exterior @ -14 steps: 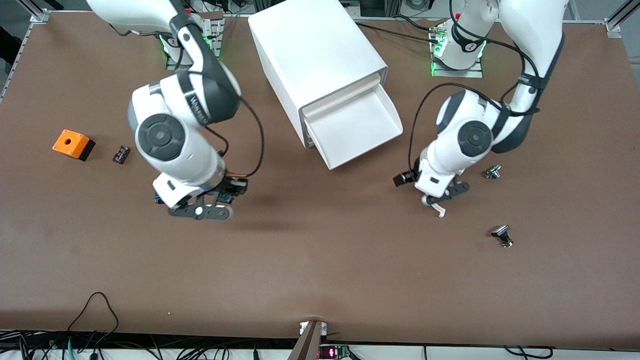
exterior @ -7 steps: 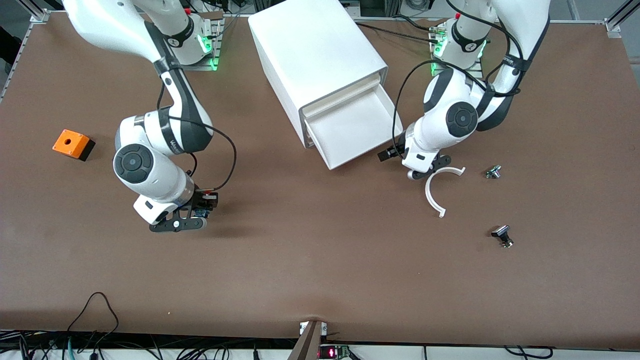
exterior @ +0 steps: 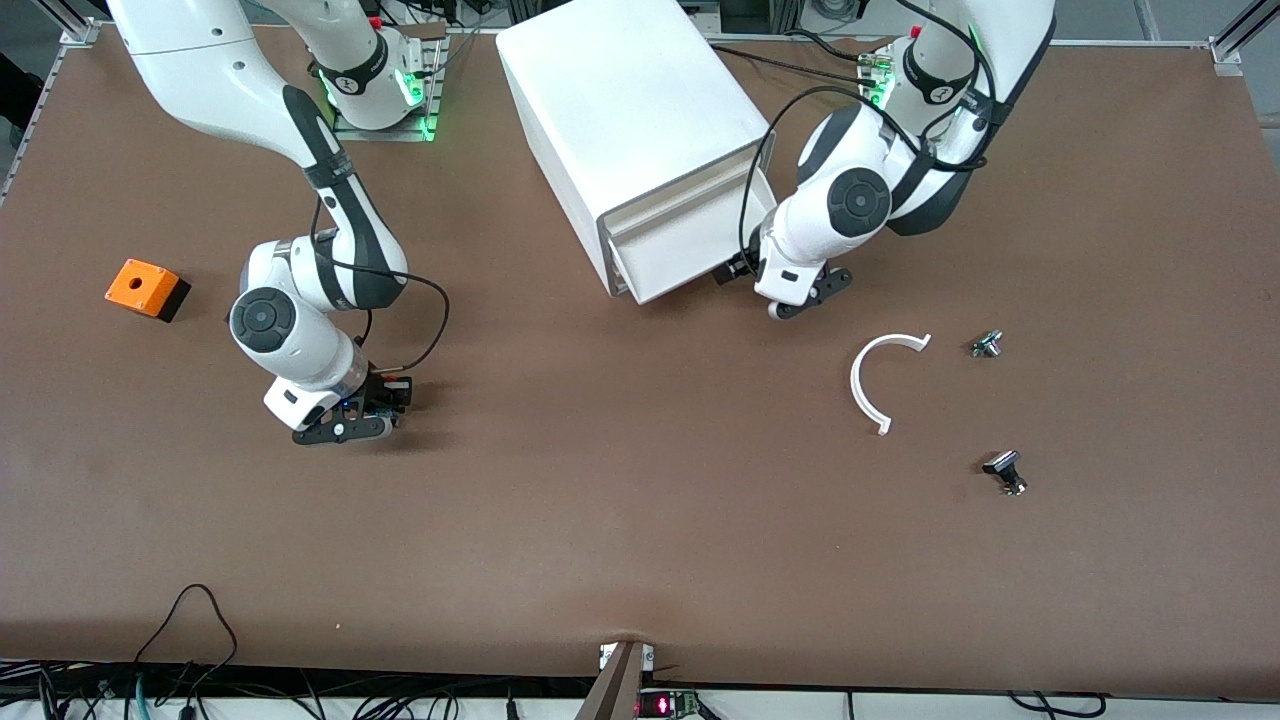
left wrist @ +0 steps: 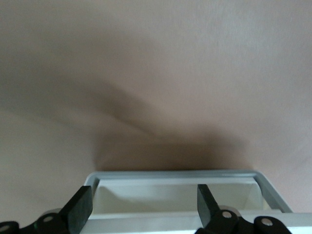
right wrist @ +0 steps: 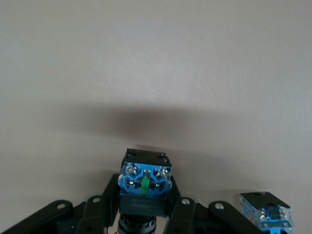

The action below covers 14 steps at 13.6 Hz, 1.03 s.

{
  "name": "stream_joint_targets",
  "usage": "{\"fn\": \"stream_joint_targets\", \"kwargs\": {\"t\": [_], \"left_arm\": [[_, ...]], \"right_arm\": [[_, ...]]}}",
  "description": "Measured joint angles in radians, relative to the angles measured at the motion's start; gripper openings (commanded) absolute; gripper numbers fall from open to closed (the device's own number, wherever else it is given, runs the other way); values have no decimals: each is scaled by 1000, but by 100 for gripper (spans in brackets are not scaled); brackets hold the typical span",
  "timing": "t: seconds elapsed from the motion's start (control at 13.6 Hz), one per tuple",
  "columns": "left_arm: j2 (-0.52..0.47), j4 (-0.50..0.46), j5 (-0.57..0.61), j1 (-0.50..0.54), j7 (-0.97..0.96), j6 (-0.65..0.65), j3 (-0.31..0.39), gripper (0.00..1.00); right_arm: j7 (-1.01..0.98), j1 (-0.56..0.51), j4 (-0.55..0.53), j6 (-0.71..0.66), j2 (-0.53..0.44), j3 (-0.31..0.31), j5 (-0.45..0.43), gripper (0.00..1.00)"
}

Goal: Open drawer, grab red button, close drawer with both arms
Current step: 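Carry the button with the right gripper while the left gripper closes the drawer, then set the red button down beside the yellow button with the right gripper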

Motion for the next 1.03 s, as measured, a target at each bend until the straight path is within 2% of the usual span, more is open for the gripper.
{"fn": "stream_joint_targets", "kwargs": {"t": [0.07,0.15,0.22,0.29,0.44,0.73,1.03], "left_arm": [[0,-5,-3,0,-6,0,-17,95],[0,-10,-3,0,-11,-1,-33,95],[0,-14,-3,-1,-13,-1,-47,95],[0,-17,-3,-1,-16,-2,-61,95],[0,-22,-3,-5,-27,-4,-78,95],[0,-24,-3,-5,-29,-7,-87,96],[5,-27,-3,-6,-29,-8,-126,96]], "right_arm": [[-4,-5,-21,18,0,0,0,0],[-7,-8,-33,25,0,0,0,14],[-7,-9,-39,27,0,0,0,49],[-7,-9,-41,27,0,0,0,72],[-7,-9,-41,28,0,0,0,98],[-7,-11,-28,44,-39,-27,2,99],[-13,-14,-20,27,-176,-44,2,99]]}}
